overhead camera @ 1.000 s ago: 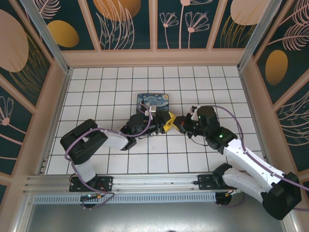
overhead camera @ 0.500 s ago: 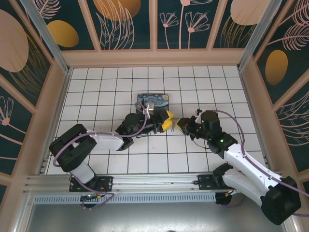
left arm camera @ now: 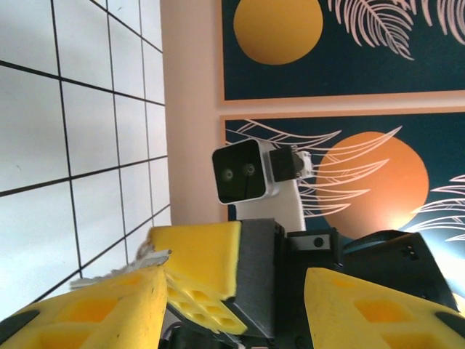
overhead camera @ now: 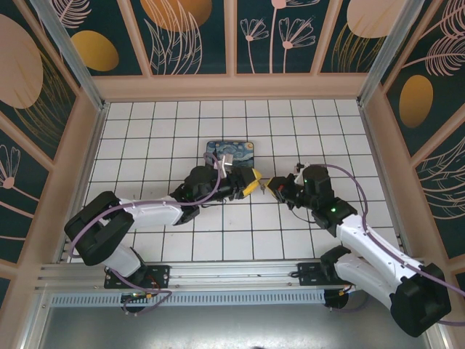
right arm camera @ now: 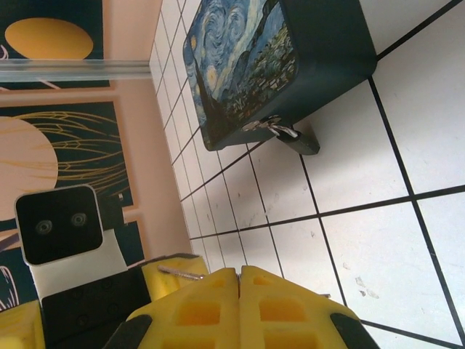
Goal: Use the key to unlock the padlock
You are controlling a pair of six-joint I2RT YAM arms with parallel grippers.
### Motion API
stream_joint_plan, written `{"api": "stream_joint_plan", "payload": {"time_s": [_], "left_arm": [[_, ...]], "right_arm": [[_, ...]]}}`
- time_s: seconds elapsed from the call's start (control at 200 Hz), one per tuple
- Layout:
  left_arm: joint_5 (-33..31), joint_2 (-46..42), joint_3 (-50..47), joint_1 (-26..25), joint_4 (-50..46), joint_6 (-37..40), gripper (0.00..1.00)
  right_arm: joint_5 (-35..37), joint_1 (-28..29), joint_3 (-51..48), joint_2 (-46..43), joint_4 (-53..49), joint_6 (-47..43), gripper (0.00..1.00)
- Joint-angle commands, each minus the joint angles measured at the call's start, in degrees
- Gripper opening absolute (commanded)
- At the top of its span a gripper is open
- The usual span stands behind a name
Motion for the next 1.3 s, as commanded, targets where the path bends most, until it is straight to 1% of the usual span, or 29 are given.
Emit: {"api": "stream_joint_plan", "payload": {"time_s": [0.0,0.145,0.3,0.42,0.616,1.021,1.136,1.296], "left_arm": [[-0.5,-1.0,1.6,0.0,-5.9,5.1,0.53],[-0.2,0.3,1.6,0.6,-6.3,6.8,0.53],[0.5,0.9,0.9,0.6,-2.6,7.8,0.53],[0.8,0.5,0.9,0.6,-1.8,8.1,0.5],[0.9,-0.5,-0.2,0.6,-1.0,8.0,0.43],[1.0,-1.3,-1.2,0.6,-1.7,8.7,0.39],[0.9,-1.2,-1.3,0.6,-1.8,8.7,0.35],[0.3,-1.4,-1.5,0.6,-1.5,8.3,0.35]], "right_arm": [[-1.6,-0.5,2.1,-1.6,0.3,-2.1,0.0],[-2.7,-0.6,3.1,-2.0,0.0,-3.0,0.0],[-5.4,-0.6,4.2,-1.1,-0.5,-4.2,0.0],[-6.4,-0.5,4.5,-0.2,-1.4,-4.5,0.0],[-6.0,-0.4,4.4,1.0,-0.5,-4.1,0.0],[-5.3,-0.5,4.5,1.0,-0.2,-3.1,0.0],[-5.7,-0.5,4.5,0.8,-0.4,-3.2,0.0],[-6.2,-0.4,4.4,0.3,-0.2,-3.1,0.0]]}}
